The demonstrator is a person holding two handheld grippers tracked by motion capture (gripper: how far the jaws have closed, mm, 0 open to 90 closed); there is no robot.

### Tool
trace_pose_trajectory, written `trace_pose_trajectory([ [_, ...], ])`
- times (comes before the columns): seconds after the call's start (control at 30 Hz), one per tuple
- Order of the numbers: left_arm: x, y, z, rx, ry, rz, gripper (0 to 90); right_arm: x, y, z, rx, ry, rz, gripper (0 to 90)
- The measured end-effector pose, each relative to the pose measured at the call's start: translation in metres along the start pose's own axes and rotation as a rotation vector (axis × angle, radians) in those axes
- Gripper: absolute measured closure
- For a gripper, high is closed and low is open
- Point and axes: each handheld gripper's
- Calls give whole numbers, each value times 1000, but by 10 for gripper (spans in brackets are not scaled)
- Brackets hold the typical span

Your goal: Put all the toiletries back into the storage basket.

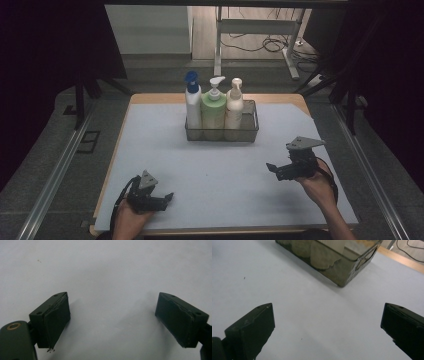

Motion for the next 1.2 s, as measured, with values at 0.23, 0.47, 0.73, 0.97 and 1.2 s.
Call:
trace_pose_trajectory([
  [0.23,0,0,0,-1,1,1,123,3,-7,-20,35,-19,19,0],
  [0.47,0,0,0,-1,1,1,123,8,-20,-42,58,-23,40,0],
  [0.73,0,0,0,-1,0,1,123,10,-35,-65,75,-39,58,0],
  [0.97,0,0,0,-1,1,1,123,10,-45,-76,97,-40,60,1],
  [1.2,0,0,0,0,0,1,123,11,-47,-77,110,-38,53,0],
])
Point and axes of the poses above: each handheld gripper's, and its own axes: y roughly backward along the jaws, z roughly out of its top, x roughly to its left, and after that the axes turned 6 degrees about -y, right-handed
